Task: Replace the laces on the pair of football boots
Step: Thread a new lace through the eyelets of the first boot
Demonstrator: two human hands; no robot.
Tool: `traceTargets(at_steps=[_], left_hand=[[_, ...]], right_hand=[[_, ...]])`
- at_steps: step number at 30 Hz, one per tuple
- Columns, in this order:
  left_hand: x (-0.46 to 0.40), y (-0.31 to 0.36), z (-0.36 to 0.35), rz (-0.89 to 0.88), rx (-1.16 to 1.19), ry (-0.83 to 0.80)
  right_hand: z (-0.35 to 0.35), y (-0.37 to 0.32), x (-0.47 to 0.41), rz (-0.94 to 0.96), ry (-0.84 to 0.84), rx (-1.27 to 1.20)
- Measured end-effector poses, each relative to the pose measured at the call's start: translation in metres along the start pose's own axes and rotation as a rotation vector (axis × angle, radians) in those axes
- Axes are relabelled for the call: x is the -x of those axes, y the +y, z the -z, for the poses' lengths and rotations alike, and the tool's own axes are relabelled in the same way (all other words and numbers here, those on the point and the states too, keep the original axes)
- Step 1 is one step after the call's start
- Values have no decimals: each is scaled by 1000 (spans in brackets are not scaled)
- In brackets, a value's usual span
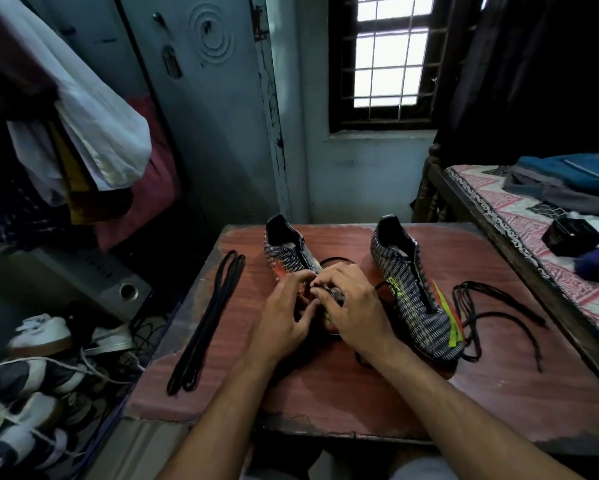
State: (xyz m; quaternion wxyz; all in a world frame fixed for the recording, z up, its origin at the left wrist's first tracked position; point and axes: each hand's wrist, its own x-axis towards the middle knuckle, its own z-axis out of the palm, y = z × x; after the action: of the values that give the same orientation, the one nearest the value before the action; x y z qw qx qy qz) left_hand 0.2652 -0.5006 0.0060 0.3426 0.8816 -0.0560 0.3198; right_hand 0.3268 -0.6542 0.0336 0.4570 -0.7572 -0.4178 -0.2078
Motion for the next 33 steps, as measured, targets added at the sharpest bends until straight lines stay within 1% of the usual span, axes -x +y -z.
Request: traceTargets(at_steps=[2,5,10,13,18,22,24,27,29,31,32,33], left_hand=[[-2,-2,1,28,-1,10],[0,-6,-2,79,-10,-30],[-6,2,0,162,-16,-56],[-14,7,4,205,-45,-121],[-21,16,11,284,-130,-246],[-24,15,12,277,-169,-364],[-26,15,12,304,-181,-388],[-29,17,11,352,-170,-387],[-34,26,15,349,-206,-462],[-42,47,26,330,-296,-537],[-46,62,36,288,-316,-537],[-49,80,48,212,-283,-512]], right_hand=[[12,-16,-11,6,7,7],[33,-39,-27,32,45,-23],[76,-87,-49,117,70,-97],[101,-113,-55,88,103,-199],[140,-163,-58,82,233,-397],[160,-189,-53,98,269,-526],[168,-200,-51,134,287,-555],[173,-207,-50,147,251,-526],[174,-202,-49,97,242,-520],[176,-194,-47,53,226,-499],[178,-191,-46,43,215,-486],[181,-187,-45,35,204,-471]])
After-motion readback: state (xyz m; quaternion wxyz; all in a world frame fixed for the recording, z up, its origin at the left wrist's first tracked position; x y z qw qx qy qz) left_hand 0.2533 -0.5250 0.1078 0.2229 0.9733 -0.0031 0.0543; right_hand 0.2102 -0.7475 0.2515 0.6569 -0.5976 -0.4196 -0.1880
